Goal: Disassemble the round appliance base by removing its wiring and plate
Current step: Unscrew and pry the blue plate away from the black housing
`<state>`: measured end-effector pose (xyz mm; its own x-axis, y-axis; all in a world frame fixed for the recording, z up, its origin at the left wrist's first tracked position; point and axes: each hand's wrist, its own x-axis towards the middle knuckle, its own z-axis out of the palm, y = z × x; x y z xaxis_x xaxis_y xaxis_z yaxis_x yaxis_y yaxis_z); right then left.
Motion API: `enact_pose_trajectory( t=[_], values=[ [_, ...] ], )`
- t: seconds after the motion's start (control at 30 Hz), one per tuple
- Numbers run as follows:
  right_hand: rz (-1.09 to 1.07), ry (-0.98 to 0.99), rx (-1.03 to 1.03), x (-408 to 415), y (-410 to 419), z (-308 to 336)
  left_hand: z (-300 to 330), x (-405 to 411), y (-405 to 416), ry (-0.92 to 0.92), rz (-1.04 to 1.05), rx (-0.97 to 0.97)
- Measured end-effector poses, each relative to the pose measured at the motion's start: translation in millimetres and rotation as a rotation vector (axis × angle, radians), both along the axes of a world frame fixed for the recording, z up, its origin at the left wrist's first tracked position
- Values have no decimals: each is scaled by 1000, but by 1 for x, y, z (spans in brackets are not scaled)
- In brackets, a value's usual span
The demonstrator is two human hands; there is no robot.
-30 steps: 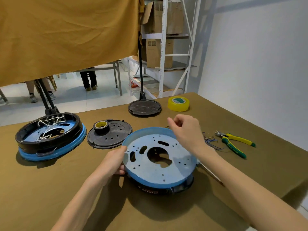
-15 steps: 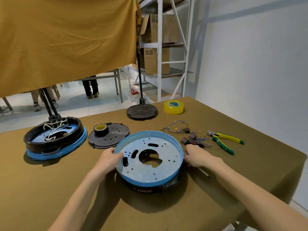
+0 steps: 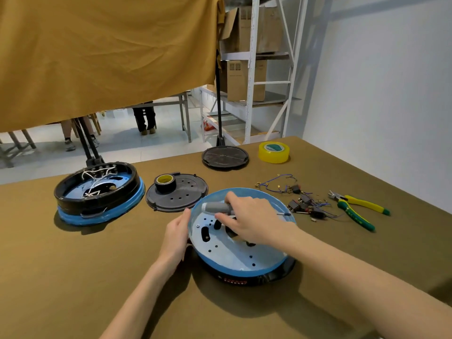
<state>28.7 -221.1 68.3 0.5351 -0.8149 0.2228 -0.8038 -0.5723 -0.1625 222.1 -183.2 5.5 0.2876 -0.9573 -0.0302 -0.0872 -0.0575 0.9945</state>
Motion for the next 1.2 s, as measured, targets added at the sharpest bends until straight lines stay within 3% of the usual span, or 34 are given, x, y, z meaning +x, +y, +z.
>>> enact_pose_trajectory(
  t=[0.23,0.3,0.43,0.53,0.67,0.77,0.83,0.9,1.0,1.2],
  values=[
    [140,-86,-136,21,-9,-26,-9,6,1,-45,-13,-100],
    [131,-79,-140,20,-7,-28,-10,9,0,-111,2,-108],
    [106,-244,-157,18,-5,-25,-6,22,0,-252,-116,-57],
    [150,-124,-124,17,1,-27,-5,24,1,-294,-117,-84],
    [107,-259,-180,14,0,-22,1,21,1,-431,-83,-93],
    [136,-122,-128,13,1,-21,8,21,-1,-543,-70,-93],
    [137,-154,-165,9,2,-19,12,19,-1,-587,-54,-103],
    [115,-231,-209,9,2,-16,16,16,-1,-586,-34,-113],
    [64,-175,-184,11,4,-17,20,12,-2,-523,-21,-119],
    [-206,-244,-124,-14,-10,-11,25,1,-12,-351,4,-121]
  ],
)
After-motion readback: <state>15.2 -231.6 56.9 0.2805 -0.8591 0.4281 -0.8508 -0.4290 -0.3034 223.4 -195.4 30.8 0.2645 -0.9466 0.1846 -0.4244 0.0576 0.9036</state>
